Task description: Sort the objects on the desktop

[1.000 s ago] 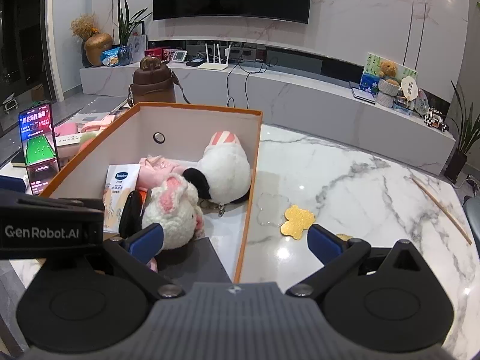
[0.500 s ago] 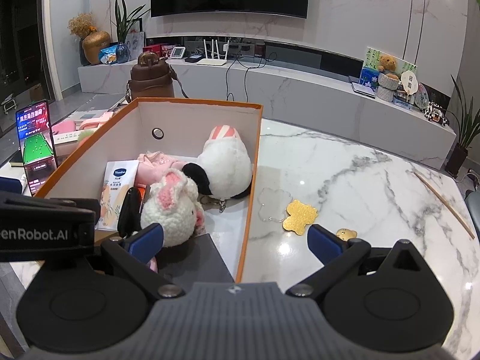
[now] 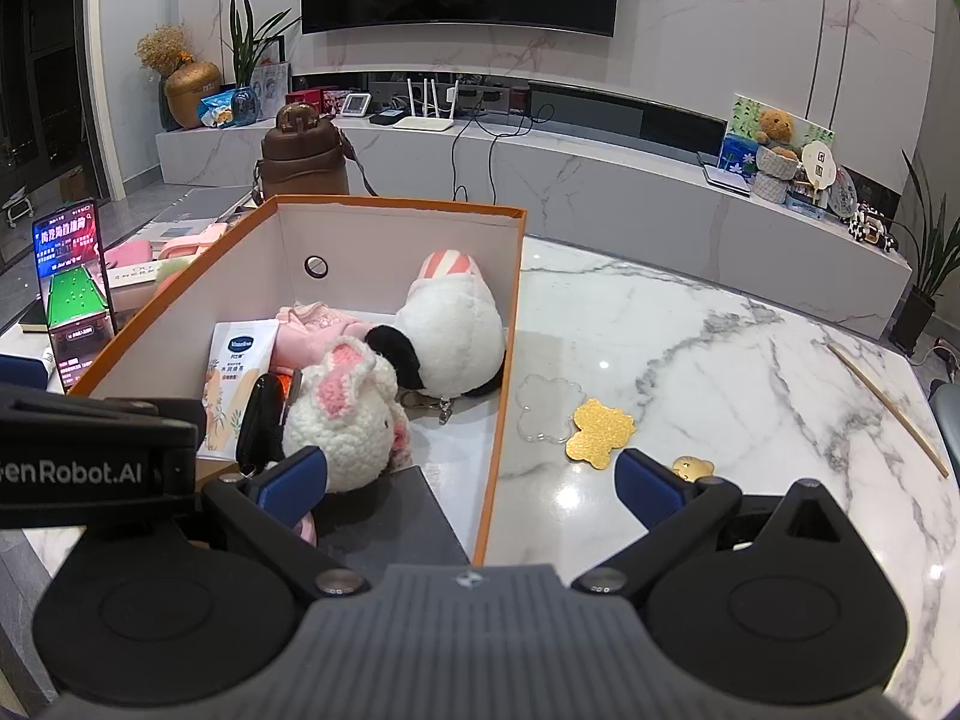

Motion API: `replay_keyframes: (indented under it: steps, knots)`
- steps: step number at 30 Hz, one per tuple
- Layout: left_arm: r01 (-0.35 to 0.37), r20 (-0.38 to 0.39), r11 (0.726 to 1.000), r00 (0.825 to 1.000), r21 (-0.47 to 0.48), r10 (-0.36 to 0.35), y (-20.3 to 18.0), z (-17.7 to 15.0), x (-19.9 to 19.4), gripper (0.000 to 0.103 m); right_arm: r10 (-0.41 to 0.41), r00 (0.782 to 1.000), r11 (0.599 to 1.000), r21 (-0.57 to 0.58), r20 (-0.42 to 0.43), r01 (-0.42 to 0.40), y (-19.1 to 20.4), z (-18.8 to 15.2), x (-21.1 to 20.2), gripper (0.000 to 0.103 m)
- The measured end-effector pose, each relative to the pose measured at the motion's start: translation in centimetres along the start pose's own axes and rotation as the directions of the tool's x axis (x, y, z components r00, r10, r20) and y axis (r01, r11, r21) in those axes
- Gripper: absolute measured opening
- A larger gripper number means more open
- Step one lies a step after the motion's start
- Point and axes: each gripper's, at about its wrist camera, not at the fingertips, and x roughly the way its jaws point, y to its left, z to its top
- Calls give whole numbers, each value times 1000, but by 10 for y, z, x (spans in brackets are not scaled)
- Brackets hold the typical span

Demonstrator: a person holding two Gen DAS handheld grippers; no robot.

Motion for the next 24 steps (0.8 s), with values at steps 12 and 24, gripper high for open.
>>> replay_keyframes:
  steps: [12,24]
  knots:
    - [1,1,1000,1000,4,-1,-1,0,-1,103,3,1000,1000,-1,-1,-3,1,0,-1,102]
    - [1,3,1000,1000,4,-1,-1,0,-1,103,3,1000,1000,-1,-2,-3,1,0,-1,102]
